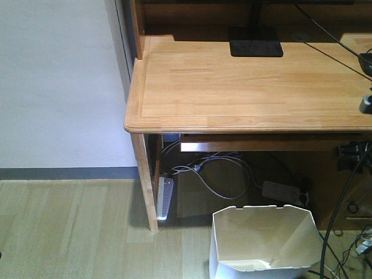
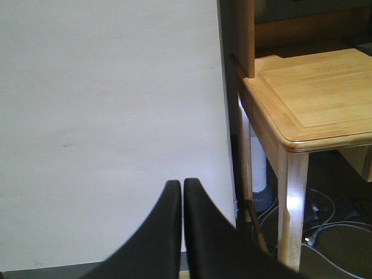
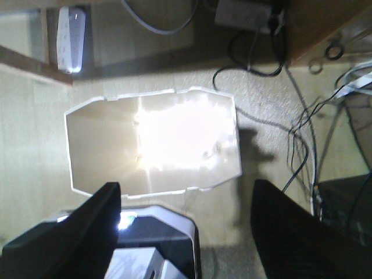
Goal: Move trash bin to bedside with robot
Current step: 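Close the right gripper on the near rim of the white bin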
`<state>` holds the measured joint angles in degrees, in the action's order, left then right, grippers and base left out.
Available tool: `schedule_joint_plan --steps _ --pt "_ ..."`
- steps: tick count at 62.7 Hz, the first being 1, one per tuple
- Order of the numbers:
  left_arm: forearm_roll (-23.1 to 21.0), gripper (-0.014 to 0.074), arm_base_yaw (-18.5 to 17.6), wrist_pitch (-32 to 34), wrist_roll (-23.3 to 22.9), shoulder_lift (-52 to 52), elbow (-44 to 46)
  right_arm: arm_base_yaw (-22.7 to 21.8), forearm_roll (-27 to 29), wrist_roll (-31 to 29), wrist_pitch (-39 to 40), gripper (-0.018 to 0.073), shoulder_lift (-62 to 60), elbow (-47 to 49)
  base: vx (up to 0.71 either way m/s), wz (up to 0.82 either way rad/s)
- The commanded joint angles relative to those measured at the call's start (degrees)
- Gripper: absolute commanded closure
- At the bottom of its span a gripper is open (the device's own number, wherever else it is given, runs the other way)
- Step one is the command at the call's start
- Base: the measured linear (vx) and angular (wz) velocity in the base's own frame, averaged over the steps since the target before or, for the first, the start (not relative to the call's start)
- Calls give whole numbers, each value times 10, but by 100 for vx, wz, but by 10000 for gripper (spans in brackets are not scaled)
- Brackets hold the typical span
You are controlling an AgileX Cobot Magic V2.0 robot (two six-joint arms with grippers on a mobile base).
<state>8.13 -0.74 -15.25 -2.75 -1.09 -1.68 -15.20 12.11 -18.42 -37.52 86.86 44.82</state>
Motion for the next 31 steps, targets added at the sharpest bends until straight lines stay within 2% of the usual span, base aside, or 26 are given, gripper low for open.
schedule_joint_plan --steps 1,13,31 --pt "-1 602 -4 42 -5 -5 -16 -7 2 -29 17 95 36 15 0 0" --pt "-1 602 -4 42 -5 -5 -16 -7 -4 -10 70 81 146 16 0 0" --pt "-1 602 -4 42 -5 -5 -16 -7 -12 -21 222 35 282 17 0 0"
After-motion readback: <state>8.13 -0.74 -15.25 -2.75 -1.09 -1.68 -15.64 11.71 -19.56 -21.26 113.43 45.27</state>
